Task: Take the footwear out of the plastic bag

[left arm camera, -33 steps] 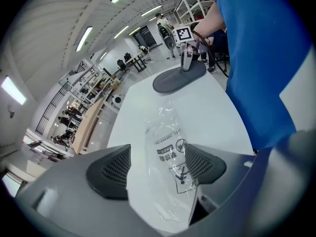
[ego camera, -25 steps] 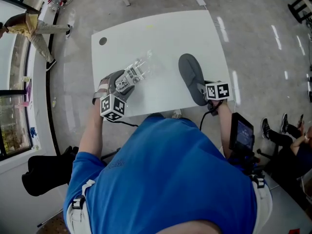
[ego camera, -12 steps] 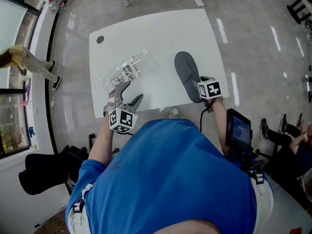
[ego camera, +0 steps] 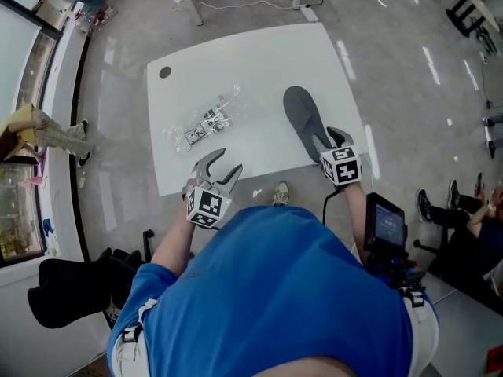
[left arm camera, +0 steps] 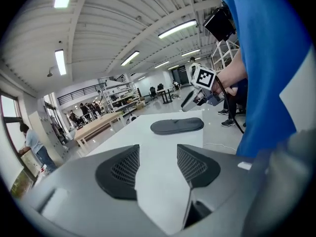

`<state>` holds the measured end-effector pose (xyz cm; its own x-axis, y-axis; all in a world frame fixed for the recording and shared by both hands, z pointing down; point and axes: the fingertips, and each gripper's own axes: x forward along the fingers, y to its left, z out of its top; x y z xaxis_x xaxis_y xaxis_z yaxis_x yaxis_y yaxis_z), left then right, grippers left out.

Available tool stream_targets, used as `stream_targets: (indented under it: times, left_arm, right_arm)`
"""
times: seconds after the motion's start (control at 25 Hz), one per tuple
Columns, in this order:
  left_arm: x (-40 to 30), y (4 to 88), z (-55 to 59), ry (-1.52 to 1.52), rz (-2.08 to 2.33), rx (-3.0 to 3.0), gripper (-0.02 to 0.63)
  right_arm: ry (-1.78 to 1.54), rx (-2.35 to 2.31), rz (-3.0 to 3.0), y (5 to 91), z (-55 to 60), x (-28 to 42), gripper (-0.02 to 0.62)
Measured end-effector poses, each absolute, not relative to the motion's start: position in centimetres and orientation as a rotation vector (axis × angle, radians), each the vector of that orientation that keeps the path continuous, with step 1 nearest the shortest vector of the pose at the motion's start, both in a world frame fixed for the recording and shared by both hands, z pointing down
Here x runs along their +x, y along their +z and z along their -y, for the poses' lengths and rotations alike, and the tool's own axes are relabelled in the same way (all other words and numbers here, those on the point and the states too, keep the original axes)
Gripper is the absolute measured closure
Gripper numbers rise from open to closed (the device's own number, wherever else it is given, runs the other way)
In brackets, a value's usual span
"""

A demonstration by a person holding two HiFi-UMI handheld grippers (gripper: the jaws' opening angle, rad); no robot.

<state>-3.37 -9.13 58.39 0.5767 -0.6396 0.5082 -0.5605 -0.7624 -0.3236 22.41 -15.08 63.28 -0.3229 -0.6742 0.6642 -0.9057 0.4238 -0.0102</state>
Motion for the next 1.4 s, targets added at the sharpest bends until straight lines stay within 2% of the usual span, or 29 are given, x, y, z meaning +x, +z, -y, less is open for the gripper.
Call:
stream_targets:
  times: [0.24, 0.44, 0.76, 1.04, 1.28, 1.4]
  left_arm:
    - [-3.6, 55.8, 6.9, -0.785, -1.076, -2.694, 0.47]
    - [-4.3, 53.7, 5.6, -0.672, -1.148, -2.679, 0.586]
    - [-4.8, 51.9, 3.2, -0.577, -1.176, -2.695, 0.598]
    - [-3.1, 50.2, 2.3, -0.493, -1.214, -2.698, 0.598]
    - [-0.8, 49.5, 1.2, -0.463, -1.266, -2.687, 0.598]
    - [0.0, 49.4, 0.2, -0.476, -1.282, -2.685, 0.598]
  right_arm:
    - [0.255, 1.352, 2.183, 57.9, 10.7, 17.6, 0.428]
    - [0.2, 1.302, 2.269, 55.5, 6.6, 12.4, 0.44]
    - [0.177, 1.318, 2.361, 51.7, 2.4, 8.4, 0.476]
    - [0.13, 1.309, 2.425, 49.4, 0.9, 8.8, 0.509]
    - [0.115, 1.299, 2.457, 48.4, -0.2, 10.2, 0.577]
    - [0.139, 1.304, 2.466, 48.4, -1.0, 11.2, 0.591]
